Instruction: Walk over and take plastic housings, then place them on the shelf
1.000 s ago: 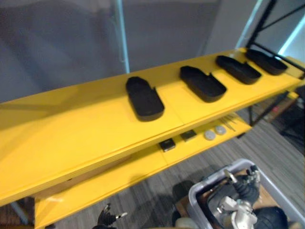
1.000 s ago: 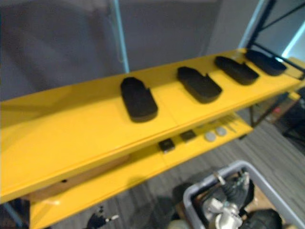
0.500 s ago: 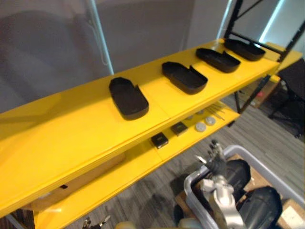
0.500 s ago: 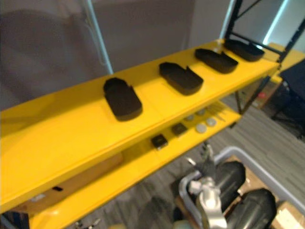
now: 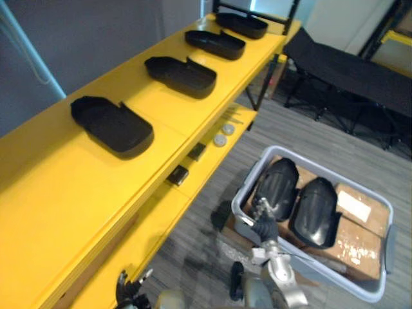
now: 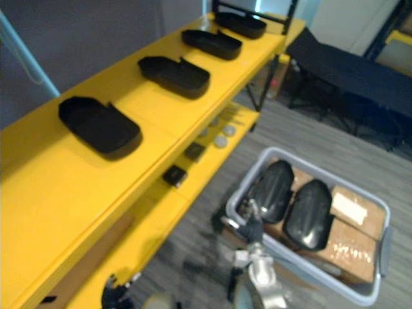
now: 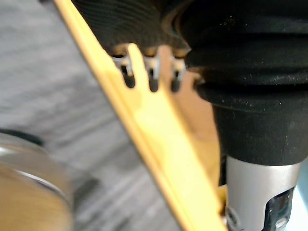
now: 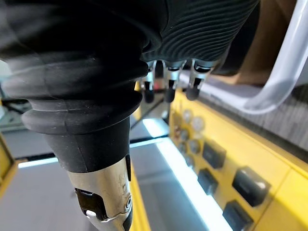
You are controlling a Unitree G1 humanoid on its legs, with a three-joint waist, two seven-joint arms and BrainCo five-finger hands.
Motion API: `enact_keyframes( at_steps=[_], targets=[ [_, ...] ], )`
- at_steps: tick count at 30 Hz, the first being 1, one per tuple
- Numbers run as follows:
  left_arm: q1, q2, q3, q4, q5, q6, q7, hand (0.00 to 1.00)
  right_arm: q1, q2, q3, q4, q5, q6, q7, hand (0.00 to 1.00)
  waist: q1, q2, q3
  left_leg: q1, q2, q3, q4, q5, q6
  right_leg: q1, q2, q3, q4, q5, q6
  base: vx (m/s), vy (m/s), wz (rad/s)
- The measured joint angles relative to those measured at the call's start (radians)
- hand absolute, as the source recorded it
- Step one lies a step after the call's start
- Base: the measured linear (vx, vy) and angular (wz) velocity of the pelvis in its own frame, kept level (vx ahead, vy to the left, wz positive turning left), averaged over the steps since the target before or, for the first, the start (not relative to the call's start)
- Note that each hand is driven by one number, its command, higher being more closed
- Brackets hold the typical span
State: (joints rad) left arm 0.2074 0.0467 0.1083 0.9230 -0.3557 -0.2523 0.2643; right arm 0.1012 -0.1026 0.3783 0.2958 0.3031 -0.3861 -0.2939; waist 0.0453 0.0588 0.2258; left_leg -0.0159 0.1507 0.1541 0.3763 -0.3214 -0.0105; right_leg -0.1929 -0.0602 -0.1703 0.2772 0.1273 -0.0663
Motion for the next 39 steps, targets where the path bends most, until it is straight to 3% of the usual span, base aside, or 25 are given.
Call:
enact_keyframes(
  at_steps=[1,2,3,5,6,7,8,11,12,13,16,18,20,21,22,23,25,26,28,32,34,39],
  targets=[
    [0.006,0.003,-0.002,0.008,0.0,0.001,-0.002,0.0,0.001,0.008,0.0,-0.001,-0.002,-0.002,-0.014,0.0,-0.006,0.0,-0.007,0.0,-0.003,0.0,-0.01,0.01,0.001,0.002,-0.032,-0.014,0.085,-0.068,0.0,-0.03,0.011,-0.53],
    [0.024,0.015,-0.002,0.004,0.003,-0.006,-0.008,0.0,0.004,0.021,0.0,0.003,-0.004,-0.002,-0.042,0.0,-0.003,-0.002,-0.017,-0.001,-0.004,0.004,-0.026,0.024,-0.002,0.01,-0.098,-0.027,0.208,-0.152,0.012,0.01,-0.067,-0.26],
    [0.046,0.028,-0.001,0.005,0.006,-0.01,-0.016,0.0,0.005,0.031,0.007,0.003,-0.009,0.002,-0.062,0.0,0.01,-0.021,-0.031,-0.005,0.003,0.023,-0.03,0.033,-0.011,0.036,-0.157,-0.021,0.246,-0.166,0.009,0.04,-0.107,-0.43],
    [0.086,0.046,0.007,0.005,0.006,-0.01,-0.034,0.0,-0.001,0.032,0.029,0.002,-0.044,0.02,-0.081,0.0,0.018,-0.045,-0.045,-0.026,0.028,0.055,-0.025,0.042,-0.027,0.061,-0.225,-0.012,0.223,-0.16,0.013,-0.01,-0.217,-0.69],
    [0.106,0.053,0.005,0.006,0.006,-0.01,-0.046,0.0,0.0,0.035,0.037,-0.001,-0.044,0.038,-0.085,0.0,0.025,-0.055,-0.051,-0.045,0.052,0.075,-0.016,0.05,-0.04,0.075,-0.243,-0.009,0.162,-0.12,0.025,-0.04,-0.343,-0.71],
    [0.113,0.061,0.002,0.007,0.005,-0.01,-0.054,0.0,0.011,0.04,0.038,-0.005,-0.044,0.051,-0.089,0.0,0.018,-0.068,-0.057,-0.066,0.07,0.079,-0.019,0.064,-0.065,0.092,-0.248,0.001,0.1,-0.014,0.038,-0.03,-0.333,-0.5],
    [0.111,0.067,0.0,0.007,0.006,-0.011,-0.057,0.0,0.017,0.04,0.038,-0.008,-0.044,0.058,-0.093,0.0,0.017,-0.079,-0.064,-0.076,0.075,0.078,-0.022,0.073,-0.081,0.098,-0.246,0.009,0.077,0.004,0.068,-0.02,-0.299,-0.23],
    [0.101,0.044,-0.005,0.016,0.002,-0.042,-0.079,0.0,0.058,0.004,0.043,-0.011,-0.044,0.09,-0.081,0.0,0.01,-0.064,-0.067,-0.07,0.129,0.095,-0.062,0.127,-0.15,0.126,-0.188,0.003,-0.004,-0.113,0.209,-0.05,-0.391,-0.35],
    [0.087,0.031,-0.005,0.031,-0.002,-0.047,-0.081,0.0,0.062,-0.012,0.046,-0.012,-0.045,0.092,-0.071,0.0,0.007,-0.059,-0.067,-0.07,0.14,0.1,-0.074,0.145,-0.168,0.126,-0.175,0.003,-0.029,-0.138,0.246,-0.05,-0.347,-0.54],
    [0.065,0.008,-0.005,0.045,-0.03,-0.046,-0.081,0.0,0.061,-0.038,0.051,-0.012,-0.048,0.099,-0.052,0.0,0.006,-0.045,-0.062,-0.068,0.154,0.09,-0.093,0.166,-0.18,0.126,-0.149,0.009,-0.075,-0.148,0.26,-0.05,-0.342,-0.62],
    [0.059,-0.022,-0.005,0.043,-0.134,-0.072,-0.091,0.0,0.046,-0.13,0.045,-0.011,-0.062,0.097,-0.007,0.0,-0.002,-0.033,-0.053,-0.033,0.158,0.015,-0.15,0.213,-0.187,0.126,-0.108,0.067,-0.165,-0.141,0.25,-0.08,-0.237,-0.79],
    [0.057,-0.026,-0.024,0.038,-0.14,-0.081,-0.091,0.0,0.055,-0.151,0.009,-0.008,-0.058,0.096,0.006,0.0,-0.015,-0.023,-0.059,-0.011,0.157,-0.026,-0.172,0.218,-0.188,0.127,-0.097,0.086,-0.179,-0.129,0.244,-0.14,-0.109,-0.46],
    [0.055,-0.017,-0.045,0.029,-0.126,-0.089,-0.088,0.0,0.05,-0.151,-0.011,-0.006,-0.063,0.097,0.013,0.0,-0.017,-0.026,-0.057,-0.002,0.151,-0.068,-0.18,0.203,-0.197,0.128,-0.095,0.095,-0.211,-0.1,0.246,-0.19,0.026,-0.27],
    [0.052,-0.012,-0.053,0.026,-0.089,-0.089,-0.082,0.0,0.049,-0.151,-0.035,-0.007,-0.072,0.097,0.013,0.0,-0.024,-0.023,-0.056,-0.003,0.148,-0.072,-0.194,0.156,-0.198,0.129,-0.094,0.095,-0.241,-0.078,0.253,-0.21,0.098,-0.1],
    [0.046,-0.006,-0.053,0.024,-0.072,-0.089,-0.082,0.0,0.048,-0.147,-0.049,-0.004,-0.076,0.098,0.013,0.0,-0.023,-0.029,-0.052,-0.005,0.141,-0.075,-0.197,0.152,-0.228,0.132,-0.101,0.096,-0.257,-0.069,0.253,-0.26,0.161,-0.09],
    [0.043,0.021,-0.075,-0.001,-0.047,-0.084,-0.072,0.0,0.051,-0.121,-0.077,-0.008,-0.077,0.099,0.008,0.0,-0.02,-0.055,-0.034,-0.014,0.112,-0.066,-0.192,0.156,-0.207,0.149,-0.132,0.085,-0.296,-0.051,0.257,-0.21,0.142,0.01],
    [0.027,0.066,-0.113,-0.023,-0.025,-0.07,-0.072,0.0,0.05,-0.08,-0.118,-0.013,-0.078,0.099,0.005,0.0,-0.02,-0.072,-0.023,-0.045,0.09,-0.064,-0.196,0.174,-0.178,0.149,-0.16,0.038,-0.322,-0.057,0.243,-0.18,0.082,0.22],
    [0.009,0.087,-0.134,-0.038,-0.017,-0.054,-0.075,0.0,0.052,-0.057,-0.164,-0.018,-0.081,0.098,-0.013,0.0,-0.027,-0.08,-0.018,-0.073,0.083,-0.073,-0.195,0.184,-0.164,0.14,-0.17,-0.004,-0.303,-0.059,0.241,-0.09,0.011,0.7],
    [-0.024,0.093,-0.175,-0.077,-0.011,-0.032,-0.084,0.0,0.041,-0.054,-0.252,-0.013,-0.081,0.097,-0.045,0.0,-0.03,-0.069,-0.012,-0.107,0.064,-0.12,-0.202,0.212,-0.163,0.146,-0.184,-0.031,-0.305,-0.058,0.244,-0.06,0.005,0.79],
    [-0.033,0.068,-0.242,-0.125,0.036,0.01,-0.115,0.0,-0.191,-0.102,-0.446,0.132,-0.049,0.084,-0.146,0.0,-0.025,-0.023,0.037,-0.111,0.042,-0.175,-0.276,0.29,-0.189,0.159,-0.2,-0.082,-0.307,-0.03,0.277,-0.01,-0.009,0.53],
    [-0.057,0.057,-0.248,-0.127,0.039,0.014,-0.112,0.0,-0.379,-0.184,-0.524,0.275,0.01,0.086,-0.214,0.0,0.002,0.009,0.077,-0.131,0.043,-0.202,-0.294,0.318,-0.202,0.159,-0.197,-0.119,-0.318,0.001,0.279,0.02,-0.014,0.38],
    [-0.061,0.059,-0.237,-0.168,-0.029,0.001,-0.114,0.0,-0.617,-0.293,-0.601,0.479,0.06,0.087,-0.299,0.0,0.05,0.003,0.133,-0.153,0.031,-0.234,-0.309,0.343,-0.202,0.167,-0.206,-0.168,-0.32,0.004,0.278,0.02,0.009,0.32]
  ],
)
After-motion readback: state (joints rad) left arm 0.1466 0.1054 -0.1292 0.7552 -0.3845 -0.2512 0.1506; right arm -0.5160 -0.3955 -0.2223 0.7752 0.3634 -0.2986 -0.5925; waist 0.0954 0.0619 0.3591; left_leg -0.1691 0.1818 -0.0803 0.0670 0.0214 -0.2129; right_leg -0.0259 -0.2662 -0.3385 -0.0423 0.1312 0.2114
